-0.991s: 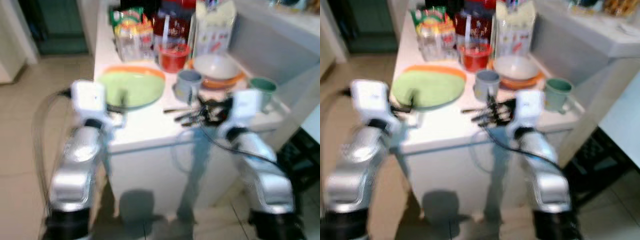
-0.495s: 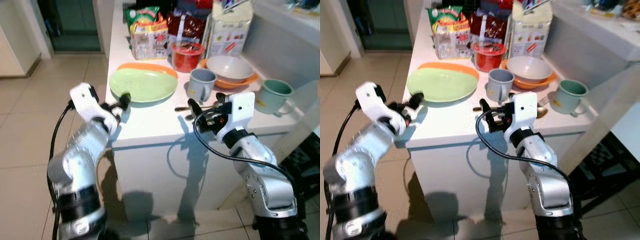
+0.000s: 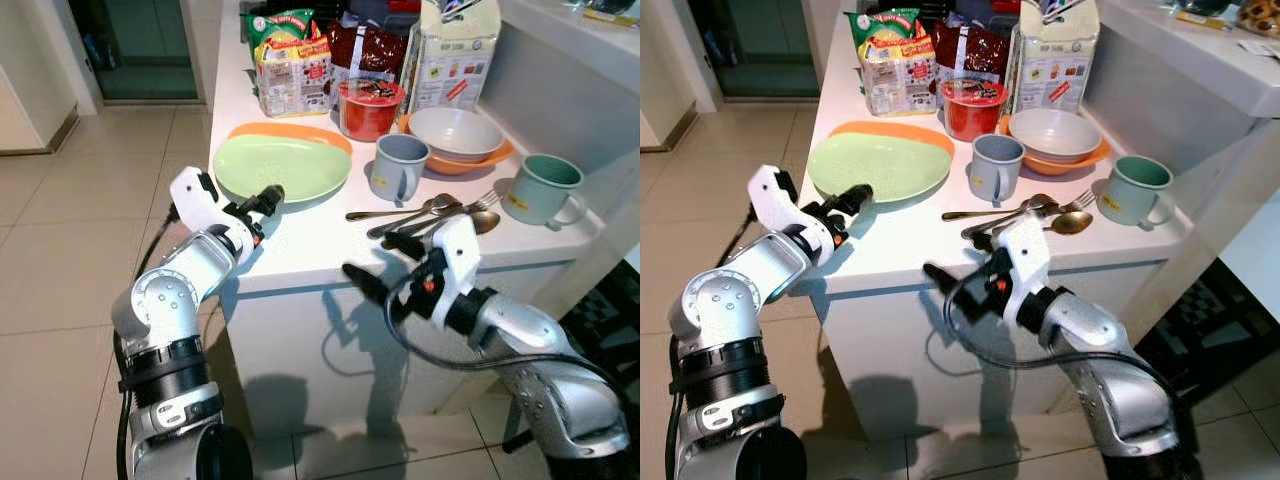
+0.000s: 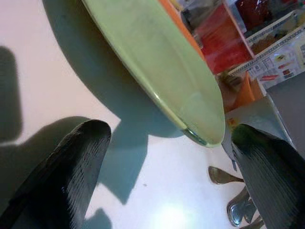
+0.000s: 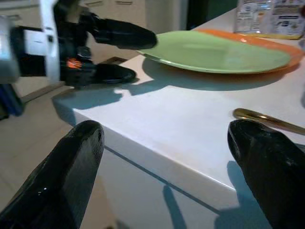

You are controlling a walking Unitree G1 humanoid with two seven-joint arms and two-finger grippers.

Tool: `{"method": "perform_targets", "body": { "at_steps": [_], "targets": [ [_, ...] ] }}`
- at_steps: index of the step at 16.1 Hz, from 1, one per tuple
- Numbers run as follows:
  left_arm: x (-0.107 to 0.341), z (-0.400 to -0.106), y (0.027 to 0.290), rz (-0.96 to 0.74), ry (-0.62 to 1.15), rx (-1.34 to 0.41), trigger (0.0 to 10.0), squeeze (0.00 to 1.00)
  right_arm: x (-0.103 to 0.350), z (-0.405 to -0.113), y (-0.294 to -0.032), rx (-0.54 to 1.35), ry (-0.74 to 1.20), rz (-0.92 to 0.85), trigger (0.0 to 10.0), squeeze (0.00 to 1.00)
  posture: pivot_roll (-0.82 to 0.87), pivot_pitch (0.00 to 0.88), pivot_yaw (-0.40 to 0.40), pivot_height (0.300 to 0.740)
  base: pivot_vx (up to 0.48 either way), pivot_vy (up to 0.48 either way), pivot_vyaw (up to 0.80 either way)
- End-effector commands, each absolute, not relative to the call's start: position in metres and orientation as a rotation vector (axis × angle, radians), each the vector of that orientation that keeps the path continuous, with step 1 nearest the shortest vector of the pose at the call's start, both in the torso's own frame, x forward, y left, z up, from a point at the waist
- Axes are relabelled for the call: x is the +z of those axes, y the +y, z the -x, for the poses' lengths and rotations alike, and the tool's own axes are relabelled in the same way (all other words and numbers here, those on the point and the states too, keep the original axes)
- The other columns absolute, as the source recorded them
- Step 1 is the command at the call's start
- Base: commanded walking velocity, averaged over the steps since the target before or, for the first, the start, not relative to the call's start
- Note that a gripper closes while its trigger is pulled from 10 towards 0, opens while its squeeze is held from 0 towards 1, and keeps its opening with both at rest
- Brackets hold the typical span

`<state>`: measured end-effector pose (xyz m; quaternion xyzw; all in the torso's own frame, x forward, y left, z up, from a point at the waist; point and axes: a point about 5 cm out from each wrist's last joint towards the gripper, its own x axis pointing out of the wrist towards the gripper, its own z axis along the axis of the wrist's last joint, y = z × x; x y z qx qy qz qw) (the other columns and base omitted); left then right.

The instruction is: Setting the table

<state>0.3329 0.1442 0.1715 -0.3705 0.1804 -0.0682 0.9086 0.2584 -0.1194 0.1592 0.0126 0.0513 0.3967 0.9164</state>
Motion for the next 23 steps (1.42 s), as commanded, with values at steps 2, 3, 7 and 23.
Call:
{"method": "perform_targets", "body": {
  "at_steps": [2, 3, 7, 23],
  "targets": [
    [0.173, -0.342, 0.137, 0.788, 0.385, -0.154, 10.0, 1.0, 0.163, -0.254, -0.119, 0.856, 0.105, -0.013, 10.0, 0.0, 0.02, 0.0, -0.025, 0.74, 0.0, 0.0, 0.0],
    [0.172, -0.344, 0.136, 0.797, 0.387, -0.158, 10.0, 1.0, 0.163, -0.254, -0.119, 0.86, 0.107, -0.006, 10.0, 0.0, 0.02, 0.0, -0.023, 0.74, 0.0, 0.0, 0.0],
    [0.172, -0.356, 0.132, 0.832, 0.39, -0.176, 10.0, 0.98, 0.162, -0.252, -0.119, 0.866, 0.116, 0.007, 10.0, 0.0, 0.01, 0.0, -0.021, 0.74, 0.0, 0.0, 0.0],
    [0.156, -0.378, 0.135, 0.867, 0.386, -0.134, 0.0, 0.0, 0.16, -0.249, -0.116, 0.859, 0.144, 0.021, 10.0, 0.0, -0.01, 0.0, -0.018, 0.74, 0.0, 0.0, 0.0]
  ]
}}
